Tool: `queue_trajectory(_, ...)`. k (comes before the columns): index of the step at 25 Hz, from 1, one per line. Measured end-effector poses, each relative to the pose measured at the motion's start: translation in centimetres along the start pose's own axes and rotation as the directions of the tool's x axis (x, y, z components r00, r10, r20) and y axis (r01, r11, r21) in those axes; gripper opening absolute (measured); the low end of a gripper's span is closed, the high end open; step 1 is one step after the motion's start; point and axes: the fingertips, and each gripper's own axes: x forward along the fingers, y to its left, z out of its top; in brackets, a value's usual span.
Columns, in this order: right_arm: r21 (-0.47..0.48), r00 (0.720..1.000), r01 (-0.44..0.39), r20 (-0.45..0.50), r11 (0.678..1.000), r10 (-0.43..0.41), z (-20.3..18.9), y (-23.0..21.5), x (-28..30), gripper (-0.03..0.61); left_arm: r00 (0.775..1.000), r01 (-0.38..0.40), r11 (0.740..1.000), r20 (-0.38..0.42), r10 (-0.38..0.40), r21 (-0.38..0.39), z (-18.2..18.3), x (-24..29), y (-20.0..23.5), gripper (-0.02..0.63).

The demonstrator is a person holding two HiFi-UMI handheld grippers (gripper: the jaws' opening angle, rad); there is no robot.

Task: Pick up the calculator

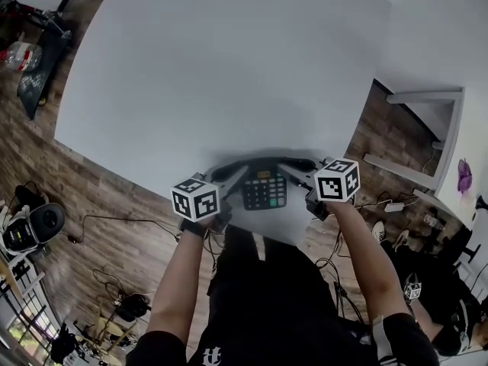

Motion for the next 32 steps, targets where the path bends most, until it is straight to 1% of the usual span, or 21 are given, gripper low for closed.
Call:
queue_trajectory(7,0.002,0.999,-0.016,0.050,1.000,0.016,1.9,3.6,-2.7,0.084,0.998,0.003,1.000,0.059,-0.002,-0.008,1.8,-2.2,-3.8,0.078)
queue_trajectory(13,-0.033,0.996,-0.027,0.082,0.999,0.029,3.6,6.8,-5.3,0.081,0.996,0.012,1.000,0.094,-0.011,-0.002,3.4,-4.0,-7.3,0.078)
queue_trajectory(17,-0.058,0.992,-0.038,0.117,0.998,0.045,4.6,9.4,-7.0,0.080,0.991,0.021,1.000,0.135,-0.021,0.002,4.4,-5.6,-9.8,0.078)
queue_trajectory(22,-0.077,0.985,-0.059,0.158,0.995,0.071,5.5,12.2,-9.6,0.080,0.983,0.016,1.000,0.184,-0.018,0.012,5.1,-7.2,-13.2,0.078)
queue_trajectory(28,-0.087,0.975,-0.076,0.203,0.993,0.093,5.9,16.3,-12.2,0.078,0.978,0.028,0.999,0.207,-0.036,0.040,5.5,-9.8,-17.0,0.078)
queue_trajectory(32,-0.119,0.969,-0.084,0.222,0.989,0.109,6.1,18.9,-14.2,0.075,0.974,0.040,0.997,0.221,-0.055,0.071,5.8,-11.2,-19.7,0.078)
